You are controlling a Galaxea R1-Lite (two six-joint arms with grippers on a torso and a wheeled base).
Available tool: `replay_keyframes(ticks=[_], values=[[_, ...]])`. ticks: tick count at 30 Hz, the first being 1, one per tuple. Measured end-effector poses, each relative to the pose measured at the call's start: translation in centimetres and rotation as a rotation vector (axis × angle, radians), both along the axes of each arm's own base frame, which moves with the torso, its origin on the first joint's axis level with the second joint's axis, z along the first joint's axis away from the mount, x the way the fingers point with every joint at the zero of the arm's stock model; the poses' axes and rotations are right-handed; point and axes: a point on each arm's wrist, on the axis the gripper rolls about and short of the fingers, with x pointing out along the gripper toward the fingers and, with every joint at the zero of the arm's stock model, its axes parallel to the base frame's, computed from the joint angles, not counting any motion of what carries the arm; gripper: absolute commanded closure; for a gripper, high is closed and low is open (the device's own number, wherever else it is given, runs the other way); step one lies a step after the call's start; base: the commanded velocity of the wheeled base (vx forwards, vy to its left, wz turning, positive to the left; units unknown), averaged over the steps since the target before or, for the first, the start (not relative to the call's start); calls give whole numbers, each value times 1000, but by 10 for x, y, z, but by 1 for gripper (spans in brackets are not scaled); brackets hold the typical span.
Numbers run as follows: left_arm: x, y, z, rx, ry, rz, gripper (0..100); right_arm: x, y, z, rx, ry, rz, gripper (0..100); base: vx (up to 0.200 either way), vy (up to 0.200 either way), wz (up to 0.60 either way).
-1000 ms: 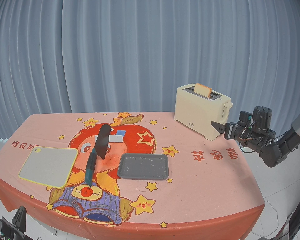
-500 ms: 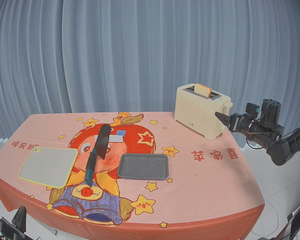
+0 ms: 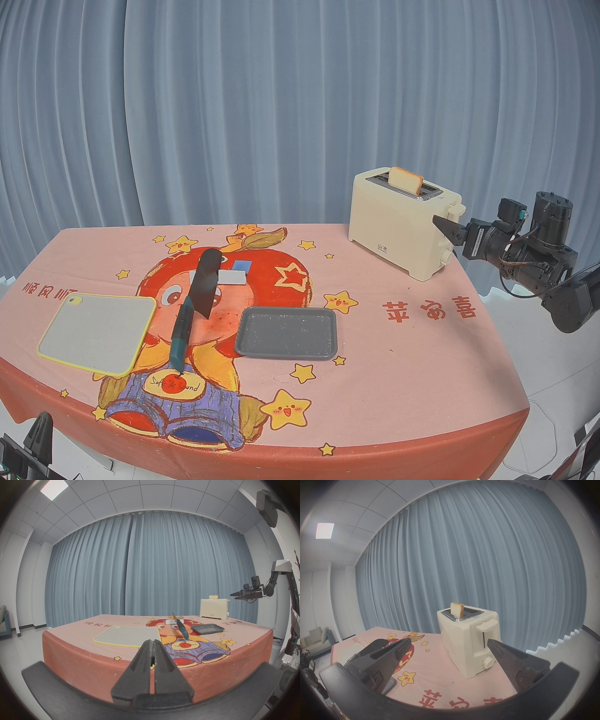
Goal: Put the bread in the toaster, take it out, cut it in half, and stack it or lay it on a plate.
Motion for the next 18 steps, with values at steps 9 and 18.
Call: replay_keyframes(ticks=[9, 18], values=[[0, 0, 0, 0, 0, -2, 100, 5, -10, 12, -9, -46, -20, 0, 0, 0, 0], [0, 0, 0, 0, 0, -1, 100, 16, -27, 21, -38, 17, -42, 0, 0, 0, 0]])
